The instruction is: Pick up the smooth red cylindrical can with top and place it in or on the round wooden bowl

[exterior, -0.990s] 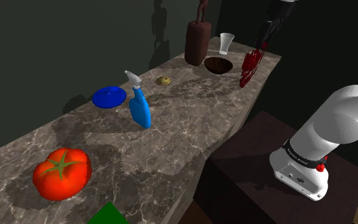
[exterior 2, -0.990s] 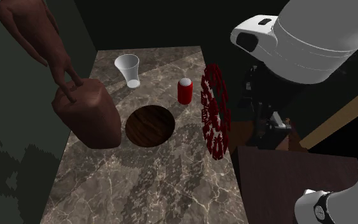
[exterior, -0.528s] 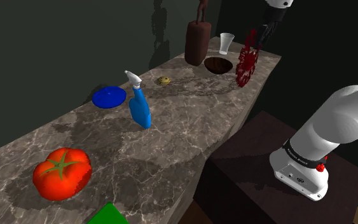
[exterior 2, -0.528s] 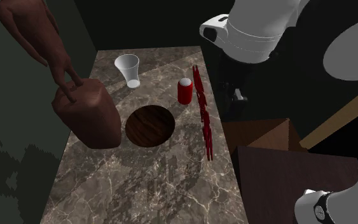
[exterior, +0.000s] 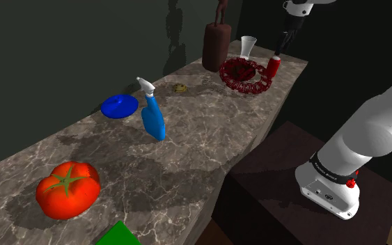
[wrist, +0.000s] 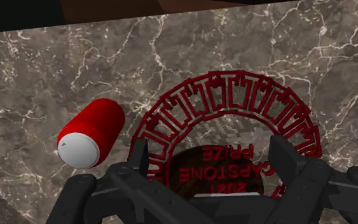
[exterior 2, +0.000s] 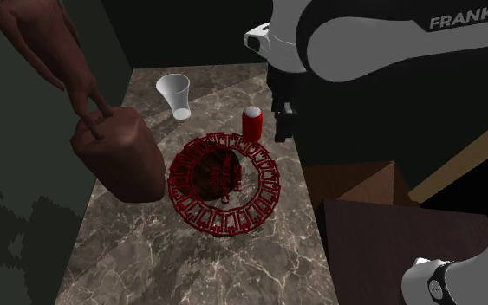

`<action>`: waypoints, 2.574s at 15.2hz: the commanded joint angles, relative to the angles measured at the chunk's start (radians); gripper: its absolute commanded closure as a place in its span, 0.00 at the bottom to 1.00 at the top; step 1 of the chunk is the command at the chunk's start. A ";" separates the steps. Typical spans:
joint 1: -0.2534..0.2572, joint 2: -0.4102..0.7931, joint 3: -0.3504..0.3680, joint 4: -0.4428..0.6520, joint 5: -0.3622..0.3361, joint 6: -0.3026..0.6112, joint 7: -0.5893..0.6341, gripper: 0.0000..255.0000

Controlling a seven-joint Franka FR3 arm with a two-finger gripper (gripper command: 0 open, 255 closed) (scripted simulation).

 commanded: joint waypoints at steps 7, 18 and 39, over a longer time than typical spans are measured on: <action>-0.057 0.352 -0.076 0.256 0.190 0.032 -0.231 0.00; -0.143 0.573 -0.055 0.393 0.311 0.072 -0.341 0.00; -0.143 0.571 -0.056 0.395 0.310 0.068 -0.340 1.00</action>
